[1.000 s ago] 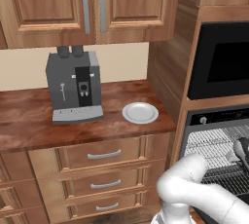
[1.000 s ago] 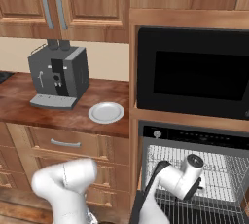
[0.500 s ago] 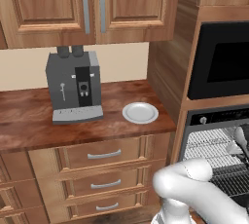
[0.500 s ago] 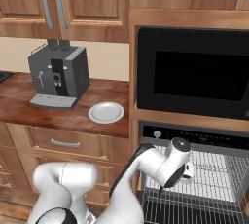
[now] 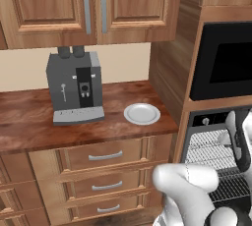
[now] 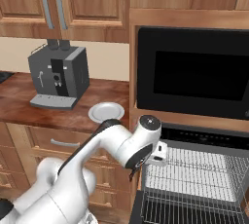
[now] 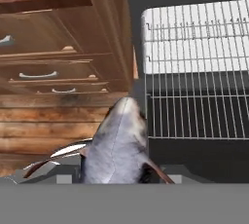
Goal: Take the fish from the oven and place it on the plate on the counter.
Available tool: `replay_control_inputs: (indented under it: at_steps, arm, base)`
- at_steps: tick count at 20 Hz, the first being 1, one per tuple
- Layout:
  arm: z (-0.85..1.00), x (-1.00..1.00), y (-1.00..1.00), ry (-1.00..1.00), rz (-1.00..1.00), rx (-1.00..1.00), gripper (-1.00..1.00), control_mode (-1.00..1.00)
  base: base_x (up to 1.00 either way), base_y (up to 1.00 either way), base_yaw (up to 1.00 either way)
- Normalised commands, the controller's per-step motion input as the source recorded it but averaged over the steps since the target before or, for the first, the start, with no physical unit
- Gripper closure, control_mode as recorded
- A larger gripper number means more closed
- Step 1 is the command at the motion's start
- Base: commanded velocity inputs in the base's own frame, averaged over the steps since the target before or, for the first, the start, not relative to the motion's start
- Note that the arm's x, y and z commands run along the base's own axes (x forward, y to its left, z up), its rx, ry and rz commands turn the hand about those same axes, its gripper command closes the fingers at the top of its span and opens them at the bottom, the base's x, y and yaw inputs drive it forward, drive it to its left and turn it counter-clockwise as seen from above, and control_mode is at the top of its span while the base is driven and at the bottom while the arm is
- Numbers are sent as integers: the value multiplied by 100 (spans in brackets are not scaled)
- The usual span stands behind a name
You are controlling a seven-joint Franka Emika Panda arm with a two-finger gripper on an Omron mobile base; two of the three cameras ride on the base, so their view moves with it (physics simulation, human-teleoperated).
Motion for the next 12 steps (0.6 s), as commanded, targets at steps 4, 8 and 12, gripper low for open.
replay_control_inputs:
  at_steps: [4,8,12]
  arm:
    - [100,-1,94,-10,0,0,100,-100]
    - [94,0,100,-10,0,0,100,-100]
    - [74,3,100,-10,0,0,100,-100]
  base:
    - [0,0,0]
    - [0,0,0]
    - [0,0,0]
